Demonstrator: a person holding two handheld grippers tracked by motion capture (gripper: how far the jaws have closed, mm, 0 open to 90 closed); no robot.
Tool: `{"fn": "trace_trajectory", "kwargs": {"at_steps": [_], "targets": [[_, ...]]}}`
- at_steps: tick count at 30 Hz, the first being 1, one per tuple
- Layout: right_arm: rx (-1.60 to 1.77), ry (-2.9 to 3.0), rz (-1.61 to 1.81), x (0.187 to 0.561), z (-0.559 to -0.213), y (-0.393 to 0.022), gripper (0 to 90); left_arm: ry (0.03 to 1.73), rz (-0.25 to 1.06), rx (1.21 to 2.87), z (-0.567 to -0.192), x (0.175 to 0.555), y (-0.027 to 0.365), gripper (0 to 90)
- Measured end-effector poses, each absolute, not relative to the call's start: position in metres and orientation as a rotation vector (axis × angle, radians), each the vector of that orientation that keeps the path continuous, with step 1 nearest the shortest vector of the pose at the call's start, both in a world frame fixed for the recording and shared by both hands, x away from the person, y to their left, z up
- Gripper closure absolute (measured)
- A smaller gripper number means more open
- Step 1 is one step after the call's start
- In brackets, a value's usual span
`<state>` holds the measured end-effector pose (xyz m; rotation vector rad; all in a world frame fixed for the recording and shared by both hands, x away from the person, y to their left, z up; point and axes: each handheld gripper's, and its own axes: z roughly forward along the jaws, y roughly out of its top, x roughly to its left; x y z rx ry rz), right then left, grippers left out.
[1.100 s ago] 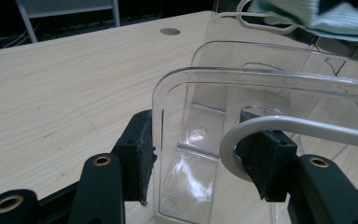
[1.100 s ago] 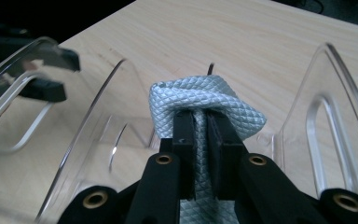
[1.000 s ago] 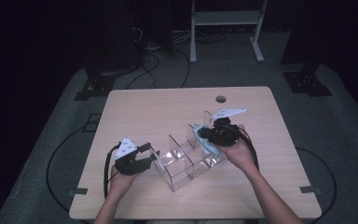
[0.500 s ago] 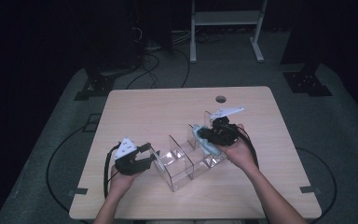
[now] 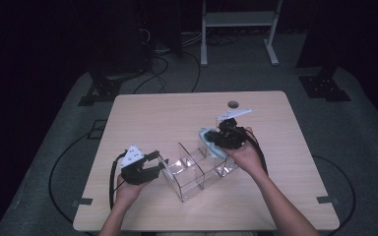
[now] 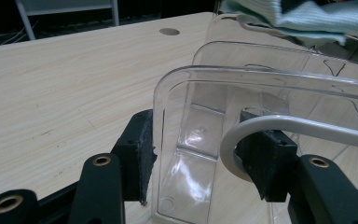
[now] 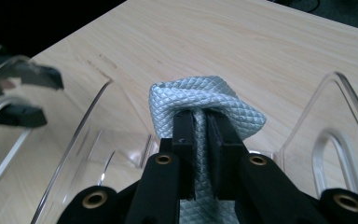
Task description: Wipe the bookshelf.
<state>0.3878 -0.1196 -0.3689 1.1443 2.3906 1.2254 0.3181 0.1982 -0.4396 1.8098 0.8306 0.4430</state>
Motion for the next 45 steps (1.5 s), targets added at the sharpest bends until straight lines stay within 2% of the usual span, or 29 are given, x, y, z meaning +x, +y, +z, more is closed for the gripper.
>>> {"fn": "trace_trajectory", "kwargs": {"at_steps": [4,12,23,35,39,45], "targets": [[1.167,2.391,1.218,0.401,-0.369,-0.111,81.9,0.837,0.441,1.807,-0.44,0.318,0.198,46.6],[1.153,2.397,1.205,0.384,-0.367,-0.119,81.8,0.835,0.446,1.812,-0.439,0.318,0.198,46.7],[1.19,2.407,1.176,0.416,-0.367,-0.099,81.7,0.837,0.447,1.811,-0.439,0.318,0.197,46.7],[1.232,2.425,1.136,0.431,-0.368,-0.089,81.7,0.836,0.45,1.804,-0.44,0.318,0.197,46.8],[1.224,2.418,1.144,0.423,-0.367,-0.093,81.8,0.84,0.448,1.807,-0.44,0.318,0.197,46.9],[1.14,2.38,1.179,0.377,-0.367,-0.119,81.8,0.835,0.455,1.817,-0.439,0.318,0.196,47.0]]}}
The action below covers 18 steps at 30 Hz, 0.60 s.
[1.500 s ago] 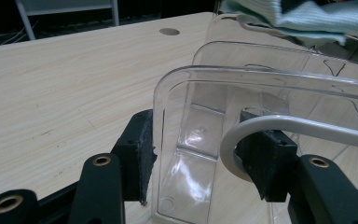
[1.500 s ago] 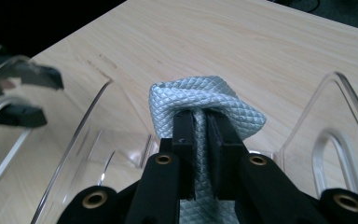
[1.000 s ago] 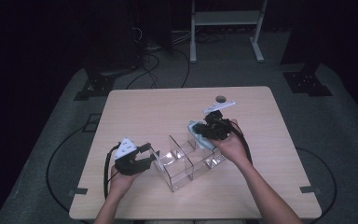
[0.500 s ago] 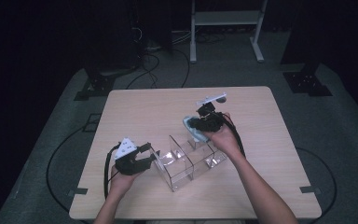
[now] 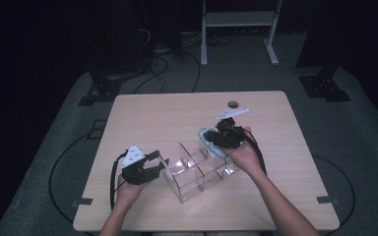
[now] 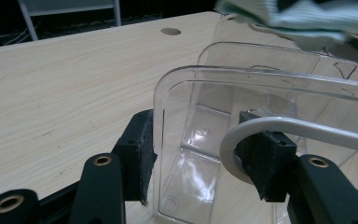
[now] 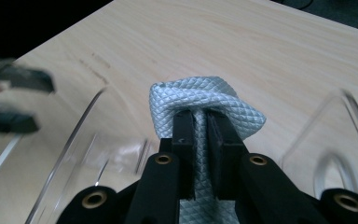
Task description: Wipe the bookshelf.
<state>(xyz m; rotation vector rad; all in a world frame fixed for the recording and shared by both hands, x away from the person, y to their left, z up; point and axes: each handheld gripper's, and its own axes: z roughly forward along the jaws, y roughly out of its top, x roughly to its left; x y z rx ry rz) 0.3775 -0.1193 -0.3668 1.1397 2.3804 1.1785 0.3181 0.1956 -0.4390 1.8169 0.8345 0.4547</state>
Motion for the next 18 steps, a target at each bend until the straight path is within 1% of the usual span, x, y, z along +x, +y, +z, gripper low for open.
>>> {"fn": "trace_trajectory", "kwargs": {"at_steps": [7,11,14,18], "targets": [[1.093,2.369,1.167,0.33,-0.368,-0.141,81.8,0.831,0.46,1.824,-0.439,0.317,0.193,47.0],[1.09,2.354,1.192,0.311,-0.37,-0.154,81.9,0.832,0.455,1.819,-0.44,0.317,0.192,47.1],[1.082,2.334,1.186,0.304,-0.372,-0.156,81.9,0.827,0.456,1.823,-0.44,0.317,0.19,47.2],[1.09,2.336,1.203,0.312,-0.374,-0.152,81.9,0.825,0.458,1.827,-0.439,0.316,0.19,47.3]]}}
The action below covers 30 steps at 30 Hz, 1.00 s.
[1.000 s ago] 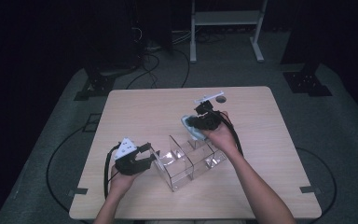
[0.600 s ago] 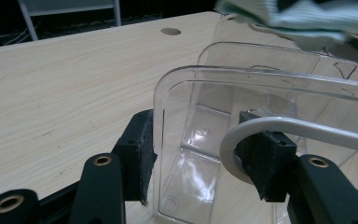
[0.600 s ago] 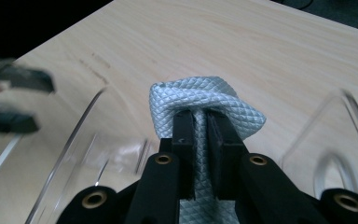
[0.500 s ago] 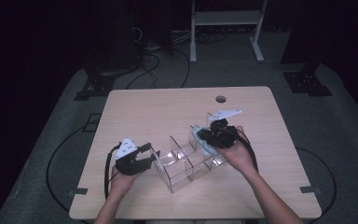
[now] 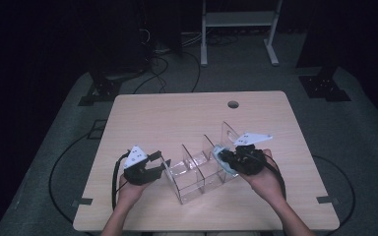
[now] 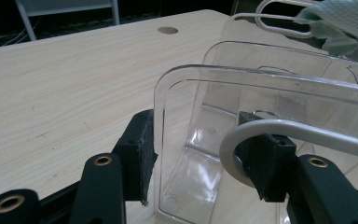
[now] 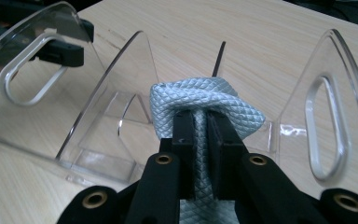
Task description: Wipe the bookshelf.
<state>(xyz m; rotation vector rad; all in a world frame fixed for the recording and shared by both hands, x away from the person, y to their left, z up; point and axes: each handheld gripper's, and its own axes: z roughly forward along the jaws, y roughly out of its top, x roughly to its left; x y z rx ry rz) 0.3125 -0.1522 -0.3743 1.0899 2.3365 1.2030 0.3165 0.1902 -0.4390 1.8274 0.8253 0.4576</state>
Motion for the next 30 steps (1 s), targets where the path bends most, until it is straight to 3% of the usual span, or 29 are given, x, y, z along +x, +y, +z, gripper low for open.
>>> {"fn": "trace_trajectory", "kwargs": {"at_steps": [11,22,30], "targets": [[1.161,2.296,1.214,0.355,-0.373,-0.147,82.0,0.83,0.432,1.807,-0.438,0.317,0.191,45.7],[1.02,2.367,1.362,0.308,-0.362,-0.14,82.1,0.835,0.435,1.807,-0.438,0.317,0.19,45.8],[0.968,2.423,1.307,0.315,-0.376,-0.104,82.1,0.831,0.437,1.809,-0.439,0.317,0.19,45.8]]}}
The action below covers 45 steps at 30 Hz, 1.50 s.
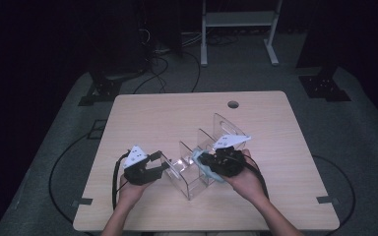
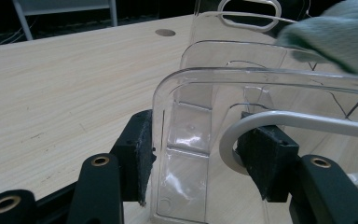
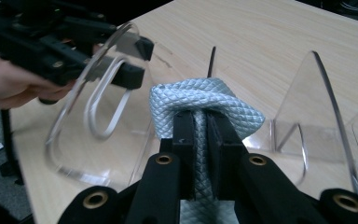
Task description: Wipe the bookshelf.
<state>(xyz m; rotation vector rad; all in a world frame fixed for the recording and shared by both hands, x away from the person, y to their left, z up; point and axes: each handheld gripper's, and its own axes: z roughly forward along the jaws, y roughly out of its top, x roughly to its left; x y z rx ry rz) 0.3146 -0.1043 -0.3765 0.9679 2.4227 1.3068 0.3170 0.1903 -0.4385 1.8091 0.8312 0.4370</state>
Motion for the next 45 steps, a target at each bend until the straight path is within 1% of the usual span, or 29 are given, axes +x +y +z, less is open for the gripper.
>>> {"fn": "trace_trajectory", "kwargs": {"at_steps": [4,12,15,18,26,34,38,41,45], "targets": [[0.989,2.426,1.327,0.323,-0.376,-0.1,82.1,0.836,0.435,1.805,-0.439,0.317,0.191,45.8],[0.989,2.414,1.339,0.295,-0.377,-0.123,82.1,0.838,0.438,1.8,-0.439,0.318,0.191,45.8],[0.978,2.407,1.325,0.289,-0.377,-0.125,82.1,0.836,0.442,1.804,-0.439,0.317,0.19,45.8],[0.982,2.411,1.318,0.297,-0.378,-0.119,82.1,0.836,0.446,1.808,-0.439,0.317,0.19,45.8],[1.013,2.424,1.321,0.331,-0.375,-0.093,82.1,0.836,0.442,1.801,-0.439,0.317,0.19,45.9],[1.0,2.458,1.224,0.36,-0.369,-0.062,82.1,0.833,0.447,1.802,-0.439,0.317,0.19,46.0],[1.019,2.474,1.221,0.375,-0.368,-0.053,82.1,0.835,0.438,1.797,-0.439,0.318,0.19,45.9],[1.028,2.473,1.231,0.375,-0.368,-0.055,82.1,0.839,0.435,1.794,-0.439,0.318,0.19,45.9],[1.01,2.476,1.24,0.36,-0.368,-0.067,82.1,0.841,0.433,1.791,-0.44,0.319,0.191,45.8]]}}
